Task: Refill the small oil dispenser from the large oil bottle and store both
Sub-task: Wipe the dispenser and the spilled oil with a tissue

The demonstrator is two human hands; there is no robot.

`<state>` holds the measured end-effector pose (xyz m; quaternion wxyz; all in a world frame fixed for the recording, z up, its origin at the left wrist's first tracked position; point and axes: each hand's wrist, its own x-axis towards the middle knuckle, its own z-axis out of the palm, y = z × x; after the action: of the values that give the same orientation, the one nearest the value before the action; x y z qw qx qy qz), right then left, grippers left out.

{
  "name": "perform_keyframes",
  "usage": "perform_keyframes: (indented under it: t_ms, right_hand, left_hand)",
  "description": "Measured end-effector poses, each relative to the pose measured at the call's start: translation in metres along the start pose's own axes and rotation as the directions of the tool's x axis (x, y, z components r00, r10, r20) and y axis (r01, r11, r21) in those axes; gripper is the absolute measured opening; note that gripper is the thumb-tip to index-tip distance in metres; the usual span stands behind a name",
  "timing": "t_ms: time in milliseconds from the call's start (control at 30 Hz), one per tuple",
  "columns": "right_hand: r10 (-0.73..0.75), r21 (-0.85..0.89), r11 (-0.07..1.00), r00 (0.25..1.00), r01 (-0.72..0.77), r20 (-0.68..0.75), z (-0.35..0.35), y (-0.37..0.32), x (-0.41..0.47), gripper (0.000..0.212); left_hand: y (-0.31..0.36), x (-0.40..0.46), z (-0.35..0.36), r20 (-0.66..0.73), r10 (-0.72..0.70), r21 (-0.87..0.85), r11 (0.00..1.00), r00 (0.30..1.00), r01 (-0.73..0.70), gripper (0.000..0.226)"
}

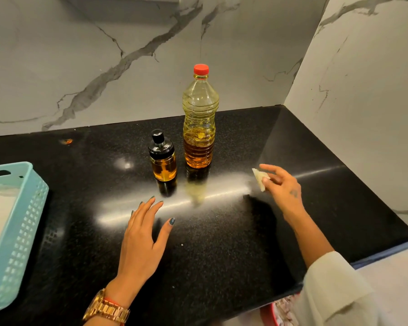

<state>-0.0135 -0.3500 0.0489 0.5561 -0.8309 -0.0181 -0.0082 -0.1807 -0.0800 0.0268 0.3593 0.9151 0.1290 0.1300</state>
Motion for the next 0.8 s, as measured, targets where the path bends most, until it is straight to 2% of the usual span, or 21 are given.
perform_keyframes:
  t_ms: [33,67,167,233,300,367,400,433,500,567,667,800]
  right_hand:
    - [0.114,0.227,0.967,0.993,-0.117,0.028,-0.004,-0.004,-0.004,0.037]
    - [0.204,0.407,0.888,0.977,-0.213,0.066,-0.009,-0.007,-0.007,0.039]
    - [0.362,0.735,0.576,0.918,-0.356,0.161,-0.028,-0.007,-0.014,0.040]
    - [0.414,0.831,0.406,0.887,-0.381,0.204,-0.035,-0.001,-0.019,0.036]
    - [0.448,0.861,0.310,0.861,-0.403,0.242,-0.039,0.003,-0.023,0.021]
    - [0.471,0.868,0.268,0.843,-0.419,0.261,-0.042,0.005,-0.027,0.042]
    - [0.489,0.869,0.267,0.835,-0.417,0.251,-0.043,0.006,-0.028,0.042]
    - [0.500,0.865,0.288,0.835,-0.411,0.230,-0.042,0.006,-0.029,0.033]
    - [0.506,0.809,0.413,0.844,-0.419,0.179,-0.039,0.008,-0.028,0.008]
    - [0.470,0.710,0.571,0.873,-0.412,0.129,-0.035,0.014,-0.027,0.015]
    - [0.379,0.581,0.732,0.921,-0.356,0.088,-0.031,0.013,-0.028,0.017]
    - [0.301,0.463,0.830,0.949,-0.309,0.095,-0.018,0.009,-0.024,0.027]
  left_hand:
    - [-0.001,0.000,0.000,0.003,-0.004,-0.001,1.000,1.000,0.004,0.054]
    - [-0.001,0.000,0.000,0.005,-0.007,-0.004,1.000,1.000,0.007,0.054]
    - [-0.001,0.001,0.001,0.015,-0.005,-0.014,1.000,1.000,0.006,0.054]
    - [0.001,0.004,0.001,0.016,0.002,-0.015,1.000,1.000,-0.002,0.053]
    - [0.003,0.007,0.002,0.020,0.016,-0.013,1.000,1.000,-0.016,0.052]
    - [0.006,0.010,0.002,0.029,0.028,-0.010,1.000,0.999,-0.028,0.051]
    - [0.007,0.012,0.003,0.033,0.035,-0.008,0.999,0.999,-0.035,0.051]
    - [0.008,0.013,0.003,0.036,0.040,-0.006,0.999,0.999,-0.040,0.050]
    - [0.009,0.014,0.004,0.043,0.044,-0.007,0.999,0.998,-0.044,0.050]
    - [0.010,0.015,0.004,0.048,0.044,-0.009,0.999,0.998,-0.044,0.051]
    - [0.011,0.015,0.005,0.054,0.043,-0.011,0.999,0.998,-0.042,0.052]
    - [0.012,0.015,0.006,0.060,0.035,-0.011,0.999,0.998,-0.034,0.053]
